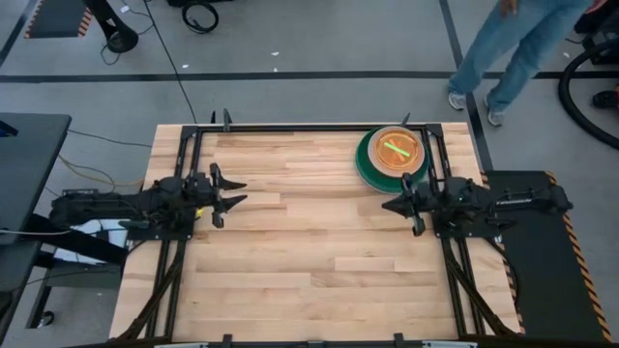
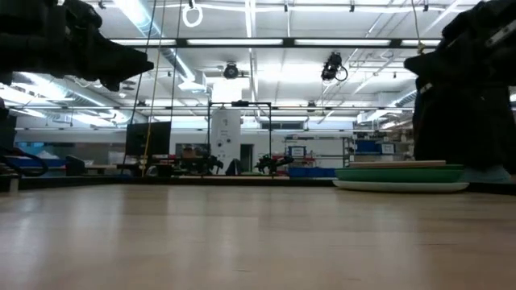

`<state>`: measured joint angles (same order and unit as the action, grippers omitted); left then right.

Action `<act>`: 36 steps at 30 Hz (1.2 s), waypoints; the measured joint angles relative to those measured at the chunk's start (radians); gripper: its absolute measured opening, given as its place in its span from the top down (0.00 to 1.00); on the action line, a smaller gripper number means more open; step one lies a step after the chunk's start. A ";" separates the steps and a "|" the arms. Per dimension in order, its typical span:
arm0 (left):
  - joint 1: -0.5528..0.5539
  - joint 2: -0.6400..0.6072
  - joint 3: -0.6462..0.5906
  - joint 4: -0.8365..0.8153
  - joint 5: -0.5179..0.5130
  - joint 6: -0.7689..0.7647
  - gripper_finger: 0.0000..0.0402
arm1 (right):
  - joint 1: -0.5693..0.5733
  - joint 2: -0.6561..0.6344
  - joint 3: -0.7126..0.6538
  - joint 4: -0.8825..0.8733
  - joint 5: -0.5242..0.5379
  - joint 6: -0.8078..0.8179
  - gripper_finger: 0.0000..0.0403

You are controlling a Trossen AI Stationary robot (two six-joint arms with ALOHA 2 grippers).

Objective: Stack plastic plates
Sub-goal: Return to Home Position

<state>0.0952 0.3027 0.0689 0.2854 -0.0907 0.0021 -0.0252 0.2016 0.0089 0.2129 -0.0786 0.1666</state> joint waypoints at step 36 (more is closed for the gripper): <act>-0.077 -0.297 -0.061 -0.231 0.107 0.055 0.60 | 0.537 -0.117 -0.003 -0.102 0.447 -0.013 0.95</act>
<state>0.0185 0.0057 0.0074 0.0543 0.0162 0.0568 0.5114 0.0849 0.0059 0.1109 0.3679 0.1540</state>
